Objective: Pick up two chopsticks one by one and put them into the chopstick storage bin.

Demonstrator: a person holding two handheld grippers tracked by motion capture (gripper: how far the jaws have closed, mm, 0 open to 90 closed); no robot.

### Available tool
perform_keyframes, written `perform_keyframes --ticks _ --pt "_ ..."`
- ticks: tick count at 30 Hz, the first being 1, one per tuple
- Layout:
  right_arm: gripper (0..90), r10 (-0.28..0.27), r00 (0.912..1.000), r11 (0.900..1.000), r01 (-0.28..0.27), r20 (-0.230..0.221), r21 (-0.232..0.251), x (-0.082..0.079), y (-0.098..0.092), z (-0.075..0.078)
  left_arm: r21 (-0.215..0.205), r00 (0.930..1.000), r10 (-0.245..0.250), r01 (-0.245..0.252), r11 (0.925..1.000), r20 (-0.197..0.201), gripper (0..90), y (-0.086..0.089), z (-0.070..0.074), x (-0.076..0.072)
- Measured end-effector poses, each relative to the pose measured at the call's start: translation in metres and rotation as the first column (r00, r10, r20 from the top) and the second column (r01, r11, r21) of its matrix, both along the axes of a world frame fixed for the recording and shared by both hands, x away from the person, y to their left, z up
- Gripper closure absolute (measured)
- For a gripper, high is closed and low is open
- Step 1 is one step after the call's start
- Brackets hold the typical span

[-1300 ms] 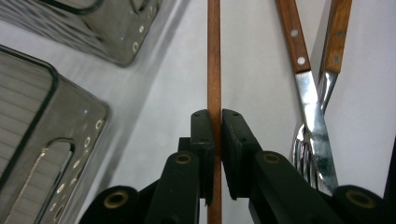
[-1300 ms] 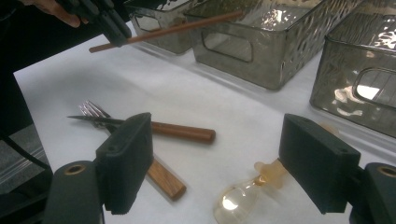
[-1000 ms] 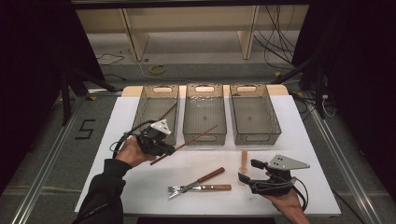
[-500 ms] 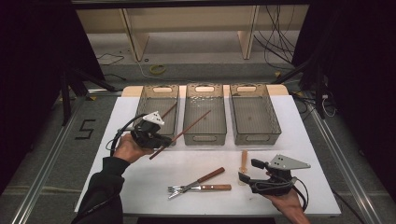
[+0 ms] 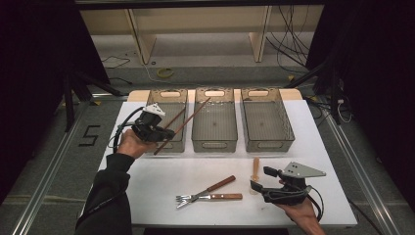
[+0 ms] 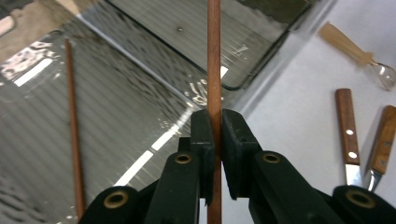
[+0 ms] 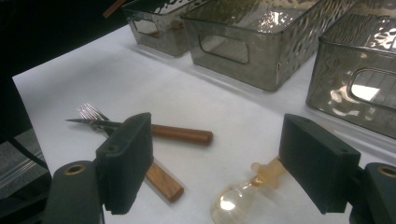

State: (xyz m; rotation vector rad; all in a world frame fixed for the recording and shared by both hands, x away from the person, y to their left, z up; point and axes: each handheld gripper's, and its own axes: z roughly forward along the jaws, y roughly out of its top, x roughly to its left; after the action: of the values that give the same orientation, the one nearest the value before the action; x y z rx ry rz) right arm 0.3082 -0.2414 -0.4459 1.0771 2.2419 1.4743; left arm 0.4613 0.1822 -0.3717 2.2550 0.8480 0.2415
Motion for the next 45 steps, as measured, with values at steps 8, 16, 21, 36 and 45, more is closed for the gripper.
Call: perform_keyframes --ticks 8,16,21,36,45 --pt "26.8 0.001 1.0 1.0 -0.001 -0.001 0.0 0.0 0.0 -0.001 0.004 0.9984 0.057 -0.057 0.9984 0.005 83.6 0.01 0.004 0.015" --pt "26.8 0.002 1.0 1.0 -0.002 -0.003 0.001 0.0 0.001 -0.001 0.005 0.996 0.089 -0.089 0.996 -0.004 83.5 0.014 0.0 0.025" --pt "26.8 0.001 1.0 1.0 -0.001 -0.004 0.001 0.001 0.0 -0.001 0.001 0.9942 0.107 -0.107 0.9942 -0.006 83.6 0.016 0.0 0.031" --pt "26.8 0.001 1.0 1.0 -0.001 -0.004 0.002 0.0 0.0 -0.001 -0.003 0.9888 0.149 -0.149 0.9888 0.003 83.6 0.025 0.006 0.044" --pt "26.8 0.002 1.0 1.0 -0.002 -0.003 0.001 0.0 0.0 -0.001 0.009 0.9832 0.183 -0.183 0.9832 0.002 83.6 0.03 0.002 0.054"
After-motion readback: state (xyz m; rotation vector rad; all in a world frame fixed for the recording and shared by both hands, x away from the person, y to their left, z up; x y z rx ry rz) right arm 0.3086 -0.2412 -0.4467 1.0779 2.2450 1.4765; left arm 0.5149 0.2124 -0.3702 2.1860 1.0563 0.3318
